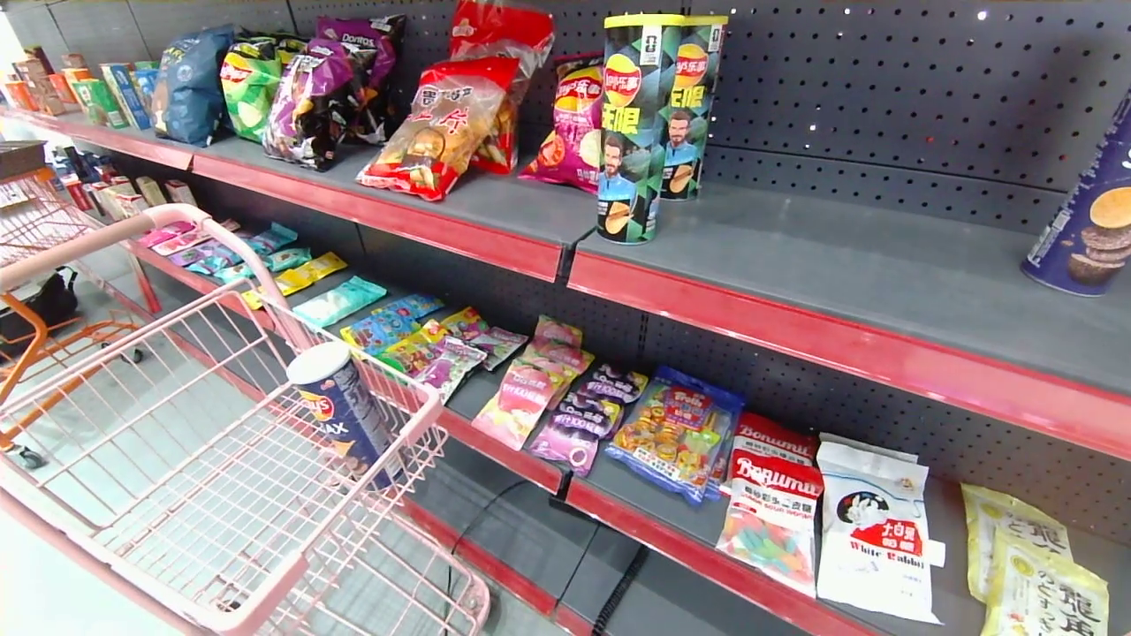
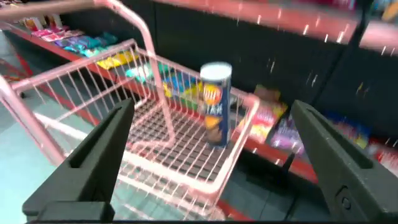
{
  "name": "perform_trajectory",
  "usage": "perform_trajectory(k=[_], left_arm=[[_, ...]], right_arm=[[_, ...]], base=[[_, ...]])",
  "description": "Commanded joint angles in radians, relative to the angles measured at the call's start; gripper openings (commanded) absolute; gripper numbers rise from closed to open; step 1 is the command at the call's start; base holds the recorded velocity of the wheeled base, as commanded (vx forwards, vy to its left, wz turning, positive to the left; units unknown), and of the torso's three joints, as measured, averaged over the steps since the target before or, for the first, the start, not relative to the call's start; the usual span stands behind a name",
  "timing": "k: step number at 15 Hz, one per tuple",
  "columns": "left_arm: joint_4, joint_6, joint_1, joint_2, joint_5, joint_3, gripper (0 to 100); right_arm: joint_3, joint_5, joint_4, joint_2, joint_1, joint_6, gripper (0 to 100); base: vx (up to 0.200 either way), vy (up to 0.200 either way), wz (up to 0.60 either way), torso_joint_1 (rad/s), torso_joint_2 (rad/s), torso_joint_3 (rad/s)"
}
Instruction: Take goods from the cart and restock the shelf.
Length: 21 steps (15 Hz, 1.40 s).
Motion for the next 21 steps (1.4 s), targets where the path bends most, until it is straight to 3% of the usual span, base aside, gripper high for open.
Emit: perform_trajectory(k=[1,2,3,5,6,7,8,10,12,14,17,21], left_arm=[[-0.073,-0.140,0.007,0.722,0.015,-0.408,100],[-0.128,-0.098,0.020,0.828,-0.085,-0.372,100],[-0.176,-0.051,0.073,0.911,-0.175,-0.325,100],[-0.323,0.153,0.188,1.077,-0.338,-0.222,100],[-0.402,0.233,0.239,1.156,-0.419,-0.190,100],[-0.466,0.301,0.274,1.230,-0.474,-0.167,100],[-0.515,0.345,0.282,1.290,-0.484,-0.150,100],[-0.573,0.354,0.279,1.339,-0.497,-0.122,100],[-0.587,0.359,0.283,1.374,-0.550,-0.131,100],[-0.624,0.360,0.287,1.416,-0.554,-0.131,100],[-0.862,0.356,0.279,1.572,-0.557,-0.134,100],[-0.958,0.357,0.250,1.683,-0.617,-0.147,100]], right_arm=[[0.000,0.000,0.000,0.000,0.000,0.001,100],[0.000,0.000,0.000,0.000,0.000,0.001,100],[0.000,0.000,0.000,0.000,0.000,0.001,100],[0.000,0.000,0.000,0.000,0.000,0.001,100],[0.000,0.000,0.000,0.000,0.000,0.001,100],[0.000,0.000,0.000,0.000,0.000,0.001,100],[0.000,0.000,0.000,0.000,0.000,0.001,100],[0.000,0.000,0.000,0.000,0.000,0.001,100],[0.000,0.000,0.000,0.000,0.000,0.001,100],[0.000,0.000,0.000,0.000,0.000,0.001,100],[0.000,0.000,0.000,0.000,0.000,0.001,100],[0.000,0.000,0.000,0.000,0.000,-0.001,100]], base=[[0.000,0.000,0.00,0.000,0.00,0.000],[0.000,0.000,0.00,0.000,0.00,0.000],[0.000,0.000,0.00,0.000,0.00,0.000],[0.000,0.000,0.00,0.000,0.00,0.000],[0.000,0.000,0.00,0.000,0.00,0.000],[0.000,0.000,0.00,0.000,0.00,0.000],[0.000,0.000,0.00,0.000,0.00,0.000],[0.000,0.000,0.00,0.000,0.00,0.000],[0.000,0.000,0.00,0.000,0.00,0.000],[0.000,0.000,0.00,0.000,0.00,0.000],[0.000,0.000,0.00,0.000,0.00,0.000],[0.000,0.000,0.00,0.000,0.00,0.000]])
